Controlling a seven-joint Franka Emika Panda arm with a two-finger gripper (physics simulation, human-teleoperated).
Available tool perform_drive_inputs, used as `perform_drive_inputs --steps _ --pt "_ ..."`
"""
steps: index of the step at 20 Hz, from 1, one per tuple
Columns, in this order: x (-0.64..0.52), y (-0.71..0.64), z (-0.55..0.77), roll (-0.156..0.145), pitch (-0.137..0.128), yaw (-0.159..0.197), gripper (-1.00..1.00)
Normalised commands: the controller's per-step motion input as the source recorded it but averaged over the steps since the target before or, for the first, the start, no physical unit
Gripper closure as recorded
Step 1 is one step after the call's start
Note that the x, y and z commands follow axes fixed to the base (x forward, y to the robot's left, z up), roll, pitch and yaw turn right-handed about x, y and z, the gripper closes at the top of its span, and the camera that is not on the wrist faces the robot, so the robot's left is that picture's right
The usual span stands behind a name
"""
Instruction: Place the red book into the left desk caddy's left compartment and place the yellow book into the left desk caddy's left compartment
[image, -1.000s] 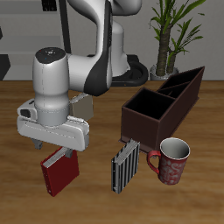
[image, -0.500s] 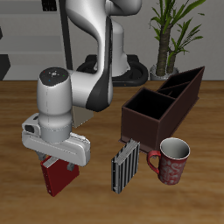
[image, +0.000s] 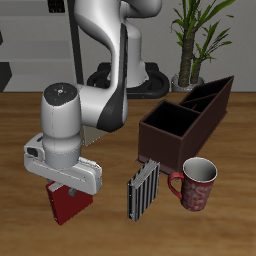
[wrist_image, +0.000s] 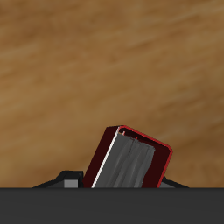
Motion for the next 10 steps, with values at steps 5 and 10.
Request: perform_drive_inputs --steps 5,10 --pt "-0.08 -0.09 0.22 -0.046 -0.001 -0.006 1.00" --pt "-0.17 -0.08 0.43 -0.056 -0.043 -0.007 1.00"
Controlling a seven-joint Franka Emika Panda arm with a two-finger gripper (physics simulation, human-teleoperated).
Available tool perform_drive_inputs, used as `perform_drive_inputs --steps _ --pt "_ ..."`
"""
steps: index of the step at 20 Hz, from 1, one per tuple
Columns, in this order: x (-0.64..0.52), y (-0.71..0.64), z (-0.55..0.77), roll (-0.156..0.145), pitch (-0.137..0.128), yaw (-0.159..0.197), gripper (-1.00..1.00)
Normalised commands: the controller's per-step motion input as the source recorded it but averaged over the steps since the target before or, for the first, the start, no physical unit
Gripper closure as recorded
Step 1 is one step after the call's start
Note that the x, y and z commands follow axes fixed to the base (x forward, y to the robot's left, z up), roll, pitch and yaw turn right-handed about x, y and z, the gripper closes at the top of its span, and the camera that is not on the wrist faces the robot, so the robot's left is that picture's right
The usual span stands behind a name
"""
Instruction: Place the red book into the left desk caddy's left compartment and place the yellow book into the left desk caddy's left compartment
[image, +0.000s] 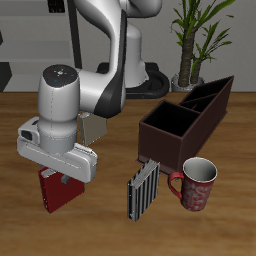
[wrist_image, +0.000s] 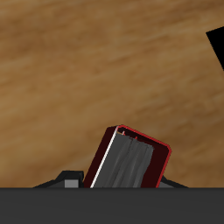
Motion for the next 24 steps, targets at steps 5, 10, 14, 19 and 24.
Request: perform_drive_inputs --steps 5,10,14,19,24 --pt "-0.25 -0.08 0.59 -0.049 -0.059 0.026 1.00" --pt "-0.34 -0.18 0.74 -0.026 -0.075 0.060 1.00" --pt "-0.24 -0.26 0.51 -0.080 -0.033 0.013 1.00" --pt "-0.36 -0.09 0.33 -0.055 -0.029 -0.059 1.00" --pt "-0.31 -0.01 0.15 -0.051 -0.022 -0.041 1.00"
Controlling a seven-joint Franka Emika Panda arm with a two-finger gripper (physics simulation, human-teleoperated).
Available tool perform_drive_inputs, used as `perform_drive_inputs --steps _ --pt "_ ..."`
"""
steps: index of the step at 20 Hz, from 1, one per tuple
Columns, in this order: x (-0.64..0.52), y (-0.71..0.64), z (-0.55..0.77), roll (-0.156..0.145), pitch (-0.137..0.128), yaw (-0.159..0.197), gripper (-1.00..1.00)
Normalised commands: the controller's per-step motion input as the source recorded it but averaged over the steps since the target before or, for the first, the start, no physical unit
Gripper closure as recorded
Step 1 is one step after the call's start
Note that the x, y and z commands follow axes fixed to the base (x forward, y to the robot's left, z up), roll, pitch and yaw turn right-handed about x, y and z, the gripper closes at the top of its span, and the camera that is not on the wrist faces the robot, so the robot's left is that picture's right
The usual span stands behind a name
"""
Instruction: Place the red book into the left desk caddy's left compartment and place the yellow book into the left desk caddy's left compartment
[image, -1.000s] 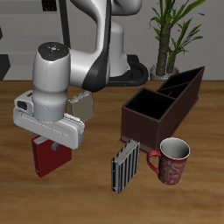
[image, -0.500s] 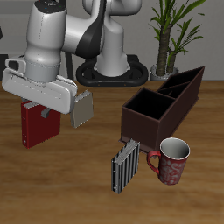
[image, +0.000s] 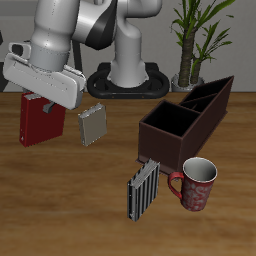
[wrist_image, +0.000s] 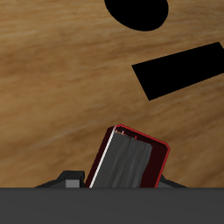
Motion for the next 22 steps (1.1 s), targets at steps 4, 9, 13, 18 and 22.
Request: perform_drive_inputs --steps 4,9,13,18,22 --pt "-0.50 0.03 0.21 -0.050 -0.027 0.069 1.00" --pt "-0.37 0.17 0.03 0.021 0.011 -0.001 1.00" --pt "-0.44 0.16 0.05 -0.025 -0.011 0.033 1.00" --pt "-0.32 0.09 0.12 -0.017 -0.045 0.025 1.00" --pt "-0.58 0.32 0.07 -0.013 -0.025 -0.020 1.00"
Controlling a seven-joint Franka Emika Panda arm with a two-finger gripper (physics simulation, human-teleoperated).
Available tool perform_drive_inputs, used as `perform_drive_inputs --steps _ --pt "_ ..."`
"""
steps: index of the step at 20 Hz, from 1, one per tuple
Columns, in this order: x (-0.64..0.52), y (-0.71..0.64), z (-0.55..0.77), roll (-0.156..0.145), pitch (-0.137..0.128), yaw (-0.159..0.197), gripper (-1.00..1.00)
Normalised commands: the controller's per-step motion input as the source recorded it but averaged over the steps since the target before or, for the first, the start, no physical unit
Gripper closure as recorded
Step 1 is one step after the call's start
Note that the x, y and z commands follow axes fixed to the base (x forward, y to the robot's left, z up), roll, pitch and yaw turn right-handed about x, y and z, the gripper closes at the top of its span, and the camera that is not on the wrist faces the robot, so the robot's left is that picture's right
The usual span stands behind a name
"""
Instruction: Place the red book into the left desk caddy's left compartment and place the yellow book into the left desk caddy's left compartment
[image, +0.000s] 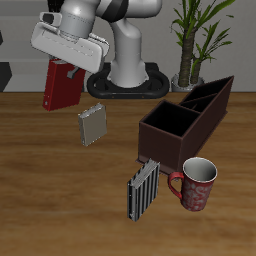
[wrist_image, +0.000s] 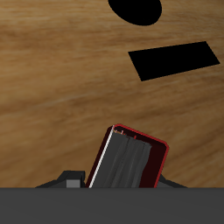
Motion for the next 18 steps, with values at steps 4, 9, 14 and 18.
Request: perform_drive_inputs --steps 4,9,14,18 --pt "-0.38 0.28 0.06 0.010 -0.055 0.007 1.00" --pt "-0.36 0.21 0.11 -0.043 -0.096 0.005 1.00" --pt "-0.29 0.27 0.09 0.002 -0.053 -0.051 1.00" --pt "-0.35 0.36 0.02 -0.028 -0.051 -0.039 1.00"
